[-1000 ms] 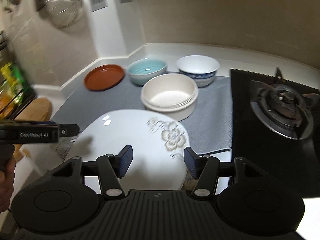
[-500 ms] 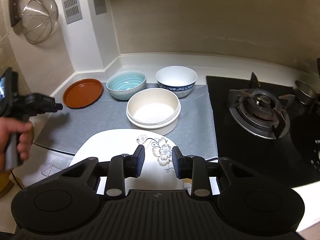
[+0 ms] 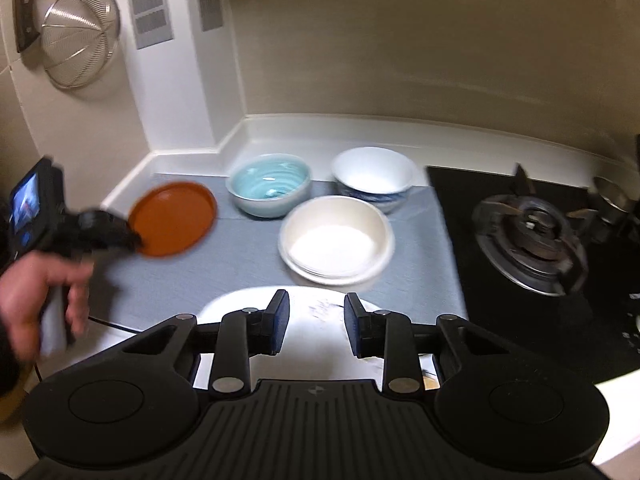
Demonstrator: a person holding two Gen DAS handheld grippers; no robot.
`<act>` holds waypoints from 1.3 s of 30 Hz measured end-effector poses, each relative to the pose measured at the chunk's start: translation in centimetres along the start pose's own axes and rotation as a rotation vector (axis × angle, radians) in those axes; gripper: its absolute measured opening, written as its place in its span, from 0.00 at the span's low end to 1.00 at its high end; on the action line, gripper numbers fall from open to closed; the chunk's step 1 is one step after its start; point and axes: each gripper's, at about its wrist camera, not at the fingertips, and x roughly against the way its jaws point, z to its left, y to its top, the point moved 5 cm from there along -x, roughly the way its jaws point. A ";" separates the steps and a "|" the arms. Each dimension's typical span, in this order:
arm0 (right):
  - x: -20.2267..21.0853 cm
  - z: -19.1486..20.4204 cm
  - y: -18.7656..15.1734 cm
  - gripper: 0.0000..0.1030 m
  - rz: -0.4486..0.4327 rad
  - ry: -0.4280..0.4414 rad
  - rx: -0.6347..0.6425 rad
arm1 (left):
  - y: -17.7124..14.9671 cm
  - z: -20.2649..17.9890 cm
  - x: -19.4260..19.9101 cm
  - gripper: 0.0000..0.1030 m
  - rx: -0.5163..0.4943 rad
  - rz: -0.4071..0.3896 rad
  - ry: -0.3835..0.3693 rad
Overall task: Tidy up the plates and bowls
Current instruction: 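Move the left gripper to the brown plate and grasp its rim, then lift the brown plate with the left gripper and carry it over the white plates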
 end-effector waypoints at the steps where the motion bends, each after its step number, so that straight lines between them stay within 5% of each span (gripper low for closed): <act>1: -0.4 0.7 0.2 0.31 0.005 0.014 0.001 | -1.0 0.5 1.1 0.10 -0.021 0.019 -0.010; 5: -2.1 3.9 1.0 0.31 0.048 0.090 0.045 | -4.0 2.4 4.4 0.12 -0.107 0.039 -0.034; 7: -2.6 5.5 1.7 0.31 0.056 0.129 0.093 | -4.8 3.1 5.5 0.21 -0.127 0.012 -0.033; 16: -7.6 11.2 2.6 0.31 0.146 0.238 0.166 | -3.6 4.8 6.1 0.23 -0.083 -0.042 -0.057; 34: -14.8 13.5 0.5 0.31 0.324 0.176 0.164 | -3.9 2.8 3.6 0.18 -0.172 -0.007 -0.091; 39: -15.6 14.0 0.0 0.24 0.337 0.165 0.173 | -4.1 3.0 3.4 0.16 -0.176 0.000 -0.090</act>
